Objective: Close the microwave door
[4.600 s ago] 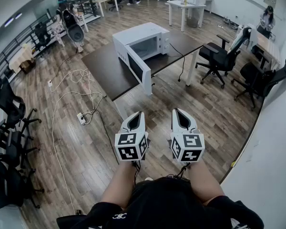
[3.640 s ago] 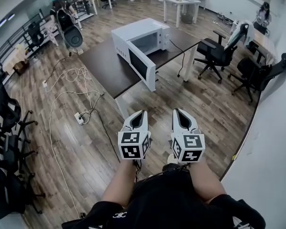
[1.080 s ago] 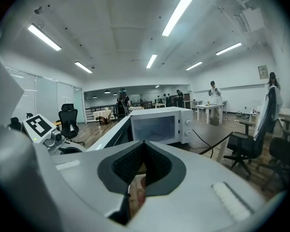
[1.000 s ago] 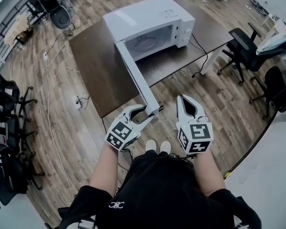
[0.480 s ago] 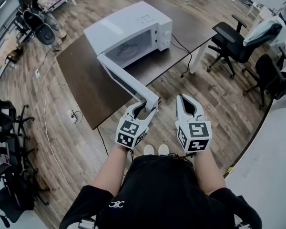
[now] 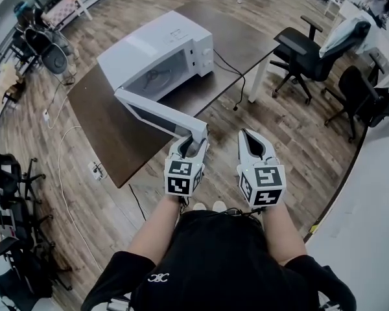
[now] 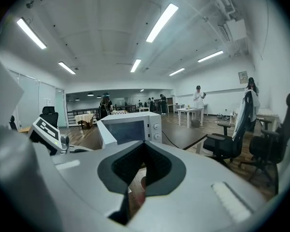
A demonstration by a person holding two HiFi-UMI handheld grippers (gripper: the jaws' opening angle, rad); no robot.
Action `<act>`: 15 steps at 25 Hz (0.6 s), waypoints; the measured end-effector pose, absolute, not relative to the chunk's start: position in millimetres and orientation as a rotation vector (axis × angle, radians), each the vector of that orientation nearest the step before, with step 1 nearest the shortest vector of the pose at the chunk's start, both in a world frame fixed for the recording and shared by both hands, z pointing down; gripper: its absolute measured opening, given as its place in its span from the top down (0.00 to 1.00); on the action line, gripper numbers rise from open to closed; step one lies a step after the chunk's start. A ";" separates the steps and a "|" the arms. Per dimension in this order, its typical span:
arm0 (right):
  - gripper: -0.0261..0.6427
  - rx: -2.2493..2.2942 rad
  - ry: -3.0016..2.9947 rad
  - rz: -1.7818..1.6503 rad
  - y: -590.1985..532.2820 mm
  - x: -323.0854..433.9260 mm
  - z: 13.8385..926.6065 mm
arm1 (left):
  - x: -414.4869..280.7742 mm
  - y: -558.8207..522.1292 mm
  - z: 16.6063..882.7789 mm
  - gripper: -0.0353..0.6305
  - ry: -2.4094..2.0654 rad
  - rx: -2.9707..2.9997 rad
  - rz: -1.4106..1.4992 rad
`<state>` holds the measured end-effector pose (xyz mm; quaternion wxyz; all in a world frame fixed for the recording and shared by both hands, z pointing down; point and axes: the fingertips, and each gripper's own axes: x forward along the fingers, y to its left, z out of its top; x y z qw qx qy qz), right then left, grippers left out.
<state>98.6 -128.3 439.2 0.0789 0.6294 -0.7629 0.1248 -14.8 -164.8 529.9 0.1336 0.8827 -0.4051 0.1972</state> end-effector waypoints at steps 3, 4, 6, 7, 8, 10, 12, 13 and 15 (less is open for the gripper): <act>0.95 1.884 -2.287 0.369 -128.6 109.3 440.2 | -5.8 -173.3 529.3 0.71 -1.210 2.534 0.562; 0.95 1.884 -2.287 0.370 -128.9 112.7 440.9 | -2.9 -175.9 528.9 0.71 -1.222 2.524 0.557; 0.95 1.888 -2.285 0.375 -130.7 119.0 442.0 | 2.3 -182.3 529.2 0.71 -1.245 2.505 0.550; 0.95 1.890 -2.284 0.376 -131.8 121.5 442.2 | 4.6 -185.8 529.5 0.71 -1.256 2.496 0.548; 0.95 1.892 -2.283 0.374 -132.9 123.3 442.2 | 6.8 -189.0 529.7 0.71 -1.267 2.488 0.547; 0.95 1.893 -2.281 0.367 -134.7 125.8 442.0 | 10.4 -194.6 530.2 0.72 -1.288 2.465 0.548; 0.95 1.894 -2.277 0.360 -136.7 128.6 442.3 | 13.7 -200.2 531.1 0.72 -1.313 2.438 0.552; 0.95 1.896 -2.273 0.358 -138.3 130.7 442.6 | 15.7 -203.8 531.4 0.72 -1.324 2.427 0.551; 0.95 1.901 -2.266 0.358 -142.5 135.9 443.2 | 20.7 -211.6 531.0 0.72 -1.345 2.414 0.545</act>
